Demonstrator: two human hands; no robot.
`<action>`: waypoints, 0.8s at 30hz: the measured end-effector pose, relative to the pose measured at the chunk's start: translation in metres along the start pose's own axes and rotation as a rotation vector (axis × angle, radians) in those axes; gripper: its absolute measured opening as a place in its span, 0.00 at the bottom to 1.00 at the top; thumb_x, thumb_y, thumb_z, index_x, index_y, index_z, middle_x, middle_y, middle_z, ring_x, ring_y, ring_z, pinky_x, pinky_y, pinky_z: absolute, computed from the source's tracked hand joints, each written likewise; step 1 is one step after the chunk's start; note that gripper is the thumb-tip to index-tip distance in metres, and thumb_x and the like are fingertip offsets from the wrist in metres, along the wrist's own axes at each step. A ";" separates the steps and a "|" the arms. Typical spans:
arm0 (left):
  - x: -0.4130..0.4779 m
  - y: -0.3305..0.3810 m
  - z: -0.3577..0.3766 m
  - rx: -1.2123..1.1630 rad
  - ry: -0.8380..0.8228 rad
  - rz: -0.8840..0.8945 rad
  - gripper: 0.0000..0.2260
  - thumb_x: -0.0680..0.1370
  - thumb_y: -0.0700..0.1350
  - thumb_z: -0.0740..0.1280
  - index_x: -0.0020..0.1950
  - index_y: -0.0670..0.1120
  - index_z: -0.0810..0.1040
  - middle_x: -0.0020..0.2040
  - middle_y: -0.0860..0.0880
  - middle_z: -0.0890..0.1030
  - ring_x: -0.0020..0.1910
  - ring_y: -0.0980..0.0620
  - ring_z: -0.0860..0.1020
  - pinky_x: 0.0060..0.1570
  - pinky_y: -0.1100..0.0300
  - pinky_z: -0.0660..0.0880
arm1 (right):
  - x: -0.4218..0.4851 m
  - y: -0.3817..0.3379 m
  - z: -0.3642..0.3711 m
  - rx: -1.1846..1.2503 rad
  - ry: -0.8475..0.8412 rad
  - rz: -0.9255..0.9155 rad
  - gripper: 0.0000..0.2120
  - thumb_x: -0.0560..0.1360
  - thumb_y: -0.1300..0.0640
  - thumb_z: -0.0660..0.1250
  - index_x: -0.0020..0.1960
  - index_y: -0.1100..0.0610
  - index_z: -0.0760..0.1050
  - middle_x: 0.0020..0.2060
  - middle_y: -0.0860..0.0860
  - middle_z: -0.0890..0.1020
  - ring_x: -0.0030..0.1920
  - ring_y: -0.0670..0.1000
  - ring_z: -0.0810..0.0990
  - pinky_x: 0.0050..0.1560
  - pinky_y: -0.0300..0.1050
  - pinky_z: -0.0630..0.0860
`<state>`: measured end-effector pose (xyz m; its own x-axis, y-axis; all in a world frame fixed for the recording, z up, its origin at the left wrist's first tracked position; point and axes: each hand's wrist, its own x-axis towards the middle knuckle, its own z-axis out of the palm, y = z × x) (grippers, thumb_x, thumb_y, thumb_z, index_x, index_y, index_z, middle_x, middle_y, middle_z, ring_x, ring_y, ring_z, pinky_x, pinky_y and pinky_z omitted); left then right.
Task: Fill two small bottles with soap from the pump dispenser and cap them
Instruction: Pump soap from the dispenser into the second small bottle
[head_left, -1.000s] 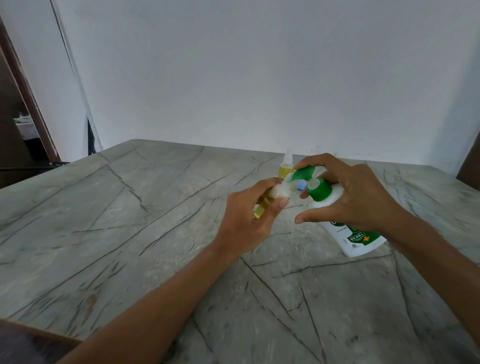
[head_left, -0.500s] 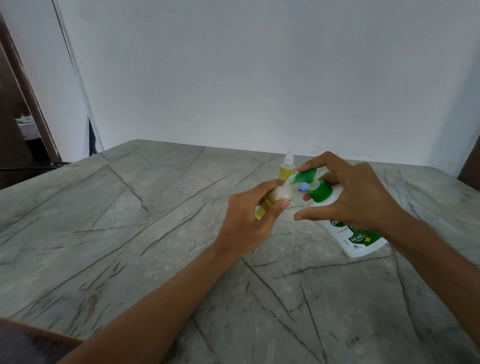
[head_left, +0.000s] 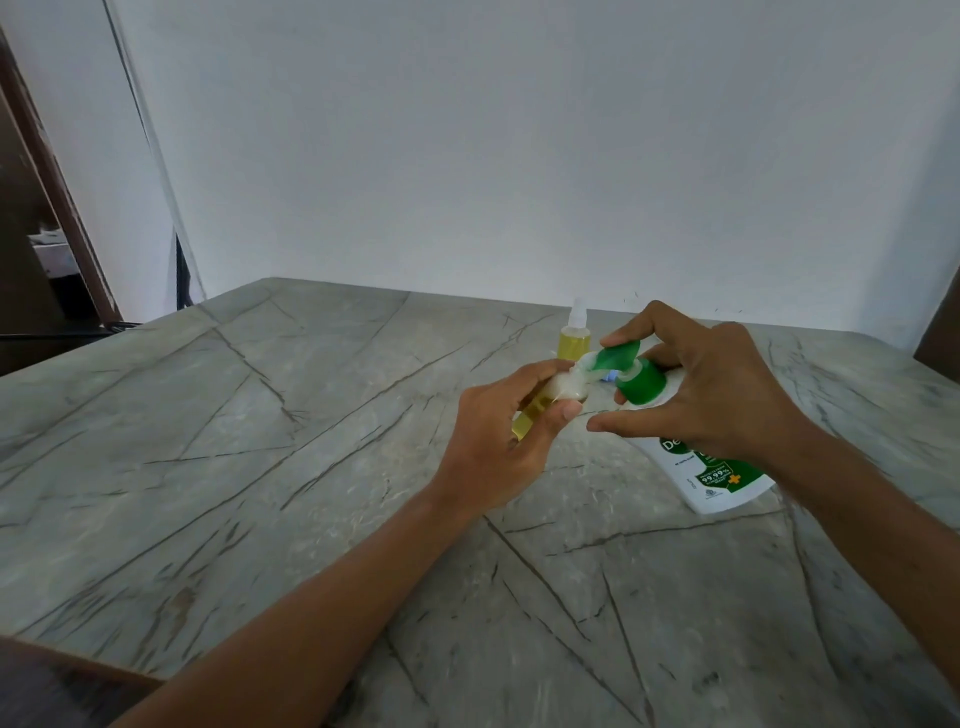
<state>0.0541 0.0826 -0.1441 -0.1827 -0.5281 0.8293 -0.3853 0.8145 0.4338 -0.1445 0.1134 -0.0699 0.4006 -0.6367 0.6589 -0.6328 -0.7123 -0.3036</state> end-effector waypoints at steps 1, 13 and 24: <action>0.000 0.000 0.000 0.000 0.001 0.000 0.18 0.79 0.51 0.66 0.64 0.41 0.78 0.49 0.47 0.84 0.42 0.50 0.82 0.37 0.51 0.80 | 0.000 0.000 -0.001 0.006 -0.009 0.005 0.28 0.57 0.41 0.78 0.53 0.41 0.70 0.41 0.28 0.74 0.41 0.25 0.76 0.38 0.20 0.71; 0.000 0.000 0.000 0.007 0.022 0.002 0.18 0.79 0.52 0.65 0.63 0.42 0.78 0.47 0.48 0.84 0.41 0.52 0.82 0.37 0.53 0.80 | -0.001 0.006 -0.001 0.000 -0.013 0.002 0.31 0.57 0.39 0.78 0.56 0.41 0.70 0.36 0.44 0.84 0.38 0.41 0.83 0.38 0.37 0.79; 0.000 0.001 0.000 -0.019 0.008 -0.017 0.19 0.79 0.53 0.65 0.64 0.42 0.78 0.46 0.47 0.84 0.40 0.49 0.82 0.35 0.49 0.80 | 0.000 0.005 -0.003 0.008 -0.058 0.015 0.34 0.56 0.36 0.77 0.58 0.38 0.69 0.38 0.38 0.83 0.40 0.35 0.81 0.41 0.26 0.74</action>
<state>0.0537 0.0831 -0.1442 -0.1690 -0.5405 0.8242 -0.3708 0.8097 0.4549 -0.1498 0.1104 -0.0697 0.4288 -0.6633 0.6133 -0.6342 -0.7045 -0.3186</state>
